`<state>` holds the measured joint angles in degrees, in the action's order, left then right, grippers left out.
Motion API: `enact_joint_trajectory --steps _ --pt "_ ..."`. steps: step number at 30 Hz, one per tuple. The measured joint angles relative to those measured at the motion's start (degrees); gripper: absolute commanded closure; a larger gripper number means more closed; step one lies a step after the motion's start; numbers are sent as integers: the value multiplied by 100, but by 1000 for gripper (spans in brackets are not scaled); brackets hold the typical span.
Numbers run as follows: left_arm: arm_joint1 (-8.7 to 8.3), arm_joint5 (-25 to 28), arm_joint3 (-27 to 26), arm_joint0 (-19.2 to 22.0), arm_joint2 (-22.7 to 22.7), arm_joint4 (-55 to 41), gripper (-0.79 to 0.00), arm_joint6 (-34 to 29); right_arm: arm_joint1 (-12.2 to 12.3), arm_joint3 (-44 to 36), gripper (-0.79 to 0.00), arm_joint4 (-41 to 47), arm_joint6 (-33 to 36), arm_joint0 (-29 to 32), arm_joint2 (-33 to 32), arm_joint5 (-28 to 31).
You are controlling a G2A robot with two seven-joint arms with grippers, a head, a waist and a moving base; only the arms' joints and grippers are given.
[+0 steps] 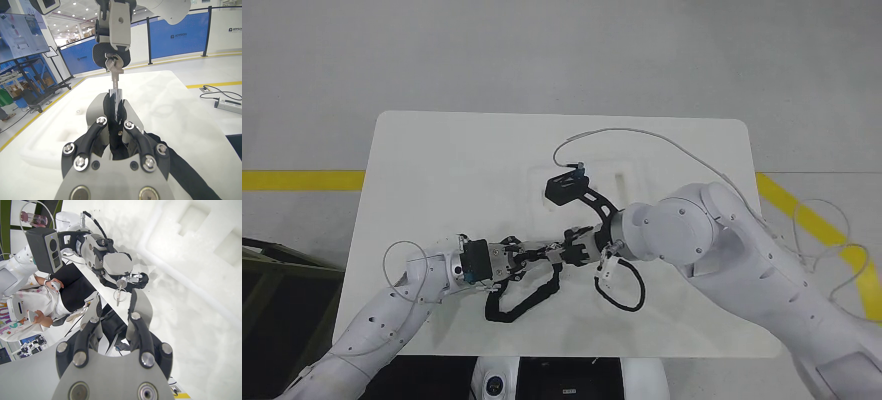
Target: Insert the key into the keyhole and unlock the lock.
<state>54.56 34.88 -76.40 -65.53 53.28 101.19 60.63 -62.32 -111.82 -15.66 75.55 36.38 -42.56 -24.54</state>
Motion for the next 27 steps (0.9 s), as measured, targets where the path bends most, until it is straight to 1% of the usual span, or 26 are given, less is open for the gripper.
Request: enact_joint_trajectory --steps 5,9,11,13,14,15,16,17,21,25,27 --pt "2 -4 7 -1 3 1 0 6 33 -147 -385 -54 -33 54 -133 65" --pt "3 14 12 3 2 9 0 13 95 -333 -391 -456 -149 106 -230 576" --pt "4 77 17 2 -6 -10 0 25 133 -427 -394 -702 -204 168 -274 933" --pt "4 198 28 13 -16 -41 0 38 169 -432 -459 -757 -284 260 -367 1315" --pt "3 248 34 17 -19 -55 0 37 186 -433 -520 -793 -310 298 -412 1475" --pt "2 309 39 20 -21 -77 0 32 203 -435 -619 -818 -331 338 -453 1655" --pt "-1 407 46 26 -21 -107 0 10 227 -425 -674 -848 -353 393 -513 1887" --pt "-4 494 49 34 -21 -120 0 -22 244 -431 -782 -868 -365 433 -559 2058" --pt "-33 1050 37 76 -15 -220 0 -210 328 -461 -785 -927 -385 607 -790 2832" --pt "-101 1573 -163 107 49 -556 0 -694 409 -455 -785 -1005 -357 752 -987 3635" --pt "-145 1769 -266 112 130 -691 0 -891 433 -450 -785 -1068 -407 804 -1047 3911"
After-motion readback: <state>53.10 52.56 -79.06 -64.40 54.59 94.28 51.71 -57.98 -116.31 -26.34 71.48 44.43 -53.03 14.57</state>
